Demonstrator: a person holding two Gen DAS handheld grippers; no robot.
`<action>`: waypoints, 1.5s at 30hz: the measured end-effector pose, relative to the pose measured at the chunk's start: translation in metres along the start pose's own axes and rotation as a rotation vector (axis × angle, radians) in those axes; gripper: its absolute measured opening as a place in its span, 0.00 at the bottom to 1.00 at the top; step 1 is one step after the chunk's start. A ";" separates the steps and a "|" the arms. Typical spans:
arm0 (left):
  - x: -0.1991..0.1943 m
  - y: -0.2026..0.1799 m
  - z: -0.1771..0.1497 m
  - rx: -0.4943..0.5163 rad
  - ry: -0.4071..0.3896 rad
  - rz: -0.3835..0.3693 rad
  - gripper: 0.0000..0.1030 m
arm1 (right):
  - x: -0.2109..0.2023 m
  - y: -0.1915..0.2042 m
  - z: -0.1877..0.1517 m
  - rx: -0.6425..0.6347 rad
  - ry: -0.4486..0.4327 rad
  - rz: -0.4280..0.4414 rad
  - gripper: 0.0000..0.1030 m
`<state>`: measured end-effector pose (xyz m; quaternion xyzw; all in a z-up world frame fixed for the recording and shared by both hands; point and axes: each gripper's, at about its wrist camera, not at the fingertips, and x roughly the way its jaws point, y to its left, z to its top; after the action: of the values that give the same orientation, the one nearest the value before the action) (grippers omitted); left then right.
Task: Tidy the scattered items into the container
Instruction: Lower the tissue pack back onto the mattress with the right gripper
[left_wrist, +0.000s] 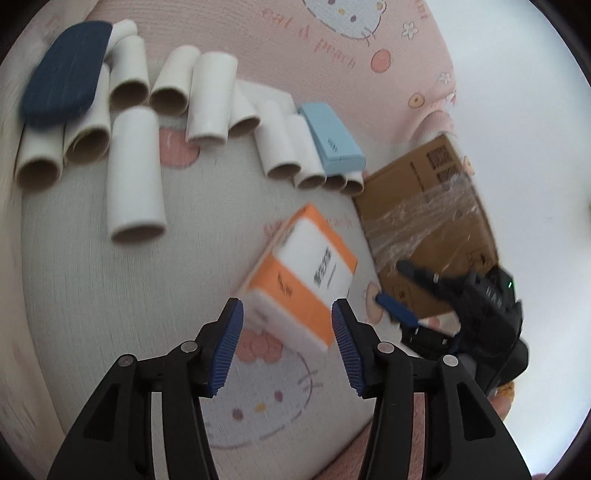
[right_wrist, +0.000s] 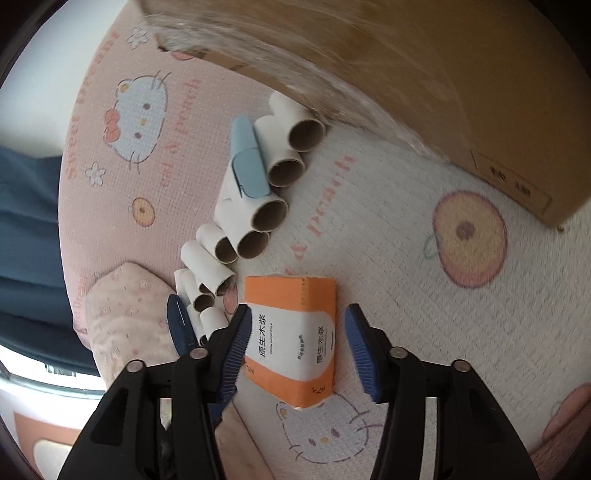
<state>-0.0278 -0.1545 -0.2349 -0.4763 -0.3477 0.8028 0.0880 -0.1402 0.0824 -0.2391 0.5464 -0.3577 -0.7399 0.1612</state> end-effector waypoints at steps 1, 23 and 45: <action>0.001 0.000 -0.005 -0.019 -0.012 -0.002 0.52 | 0.001 0.000 0.001 -0.004 -0.004 0.003 0.50; 0.044 0.002 0.005 -0.129 0.042 -0.044 0.47 | 0.039 0.014 0.020 -0.214 -0.079 0.000 0.52; 0.044 -0.001 0.027 -0.035 0.046 0.056 0.49 | 0.058 0.026 -0.007 -0.271 0.015 -0.133 0.52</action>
<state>-0.0734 -0.1456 -0.2575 -0.5056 -0.3461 0.7876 0.0654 -0.1576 0.0250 -0.2619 0.5478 -0.2165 -0.7862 0.1869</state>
